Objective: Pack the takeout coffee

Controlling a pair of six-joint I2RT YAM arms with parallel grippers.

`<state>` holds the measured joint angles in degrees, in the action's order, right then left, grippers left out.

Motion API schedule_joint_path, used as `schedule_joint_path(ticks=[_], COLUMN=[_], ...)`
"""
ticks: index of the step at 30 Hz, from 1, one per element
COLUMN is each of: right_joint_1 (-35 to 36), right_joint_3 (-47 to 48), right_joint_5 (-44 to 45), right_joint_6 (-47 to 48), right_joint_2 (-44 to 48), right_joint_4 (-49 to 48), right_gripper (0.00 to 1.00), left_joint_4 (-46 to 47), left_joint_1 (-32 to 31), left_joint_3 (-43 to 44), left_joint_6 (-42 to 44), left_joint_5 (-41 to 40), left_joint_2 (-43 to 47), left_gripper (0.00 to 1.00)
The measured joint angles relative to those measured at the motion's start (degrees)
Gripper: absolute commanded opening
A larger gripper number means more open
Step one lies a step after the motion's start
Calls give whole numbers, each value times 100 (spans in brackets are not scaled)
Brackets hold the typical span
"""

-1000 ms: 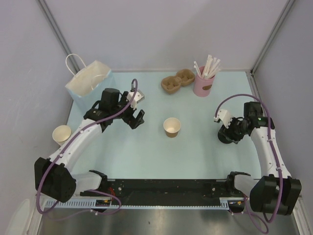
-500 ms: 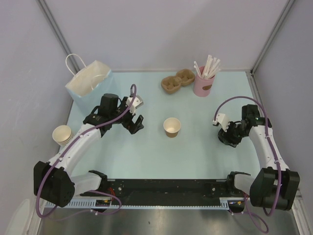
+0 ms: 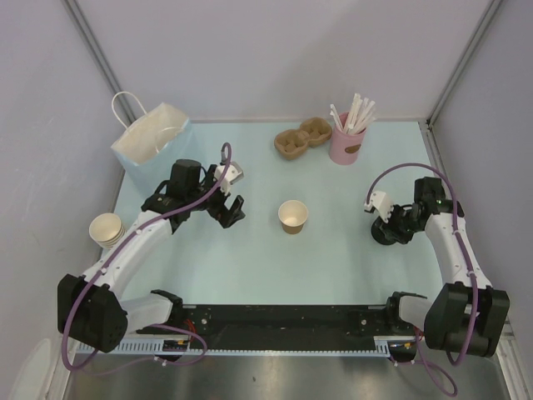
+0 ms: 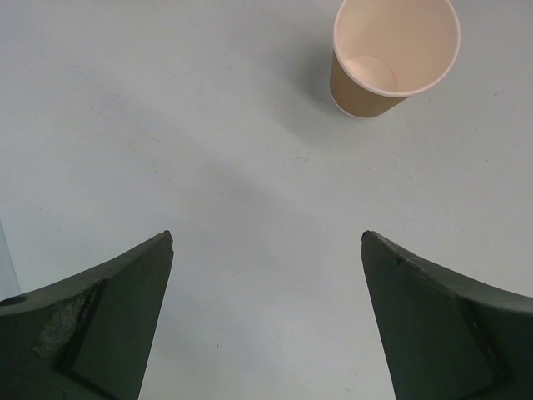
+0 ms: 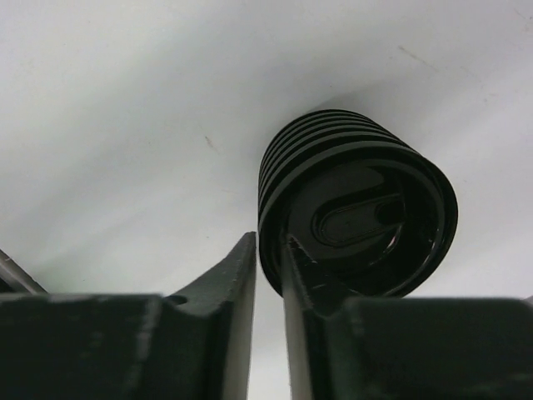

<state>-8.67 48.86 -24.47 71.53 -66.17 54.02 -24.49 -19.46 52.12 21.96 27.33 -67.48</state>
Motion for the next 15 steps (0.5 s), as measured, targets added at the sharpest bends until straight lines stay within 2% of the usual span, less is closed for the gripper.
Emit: schedule_joint_path(ticks=[6, 15], right_joint_1=[-20, -22], right_joint_3=[0, 0], right_joint_5=[-2, -11], right_joint_6=[9, 9], right_joint_2=[-2, 275], right_joint_4=[-70, -96], right_gripper=[3, 0], left_joint_4=[4, 50], left_joint_1=[7, 15], left_joint_3=[-22, -39], left_joint_6=[-2, -2], left_joint_5=[15, 52], left_joint_2=[-2, -2], left_gripper=[99, 99])
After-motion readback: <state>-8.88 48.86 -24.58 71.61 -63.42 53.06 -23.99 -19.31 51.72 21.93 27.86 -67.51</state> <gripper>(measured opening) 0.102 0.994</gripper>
